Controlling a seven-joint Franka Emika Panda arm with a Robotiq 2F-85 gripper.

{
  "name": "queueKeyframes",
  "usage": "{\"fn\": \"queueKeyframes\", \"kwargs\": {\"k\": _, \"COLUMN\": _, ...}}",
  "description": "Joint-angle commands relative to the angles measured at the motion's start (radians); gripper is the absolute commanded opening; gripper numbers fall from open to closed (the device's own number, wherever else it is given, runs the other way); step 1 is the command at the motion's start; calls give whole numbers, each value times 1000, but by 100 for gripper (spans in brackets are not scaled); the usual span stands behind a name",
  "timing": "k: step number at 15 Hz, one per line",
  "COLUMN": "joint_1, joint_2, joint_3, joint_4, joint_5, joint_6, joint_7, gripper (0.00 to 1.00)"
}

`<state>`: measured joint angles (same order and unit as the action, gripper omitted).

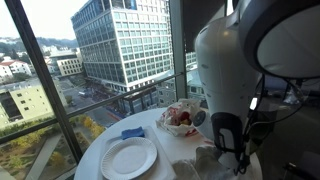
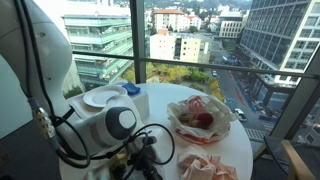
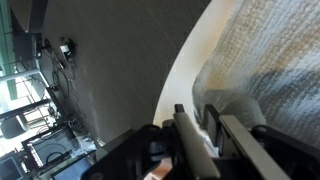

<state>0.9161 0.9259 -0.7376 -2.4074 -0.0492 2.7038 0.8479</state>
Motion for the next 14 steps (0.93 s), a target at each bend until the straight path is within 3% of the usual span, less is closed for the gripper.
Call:
{"fn": "queueKeyframes", "kwargs": {"k": 1, "joint_1": 54, "joint_2": -74, "joint_3": -27, "joint_4": -7, "joint_5": -46, "joint_6": -68, "joint_7": 2, "gripper": 58}}
{"fn": "queueKeyframes", "kwargs": {"k": 6, "joint_1": 40, "joint_2": -321, "joint_3": -19, "joint_4": -58, "joint_5": -61, "joint_6": -131, "joint_7": -42, "gripper": 96}}
{"fn": "queueKeyframes", "kwargs": {"k": 11, "joint_1": 42, "joint_2": -556, "joint_3": -24, "joint_4": -104, "joint_5": 37, "joint_6": -181, "joint_7": -130, "gripper": 100}}
{"fn": "queueKeyframes", "kwargs": {"k": 12, "joint_1": -21, "joint_2": -627, "joint_3": 29, "joint_4": -112, "joint_5": -30, "joint_6": -176, "joint_7": -78, "gripper": 100}}
{"fn": "queueKeyframes", "kwargs": {"k": 14, "joint_1": -74, "joint_2": -706, "joint_3": 83, "joint_4": -132, "joint_5": -51, "joint_6": -137, "joint_7": -59, "gripper": 100}}
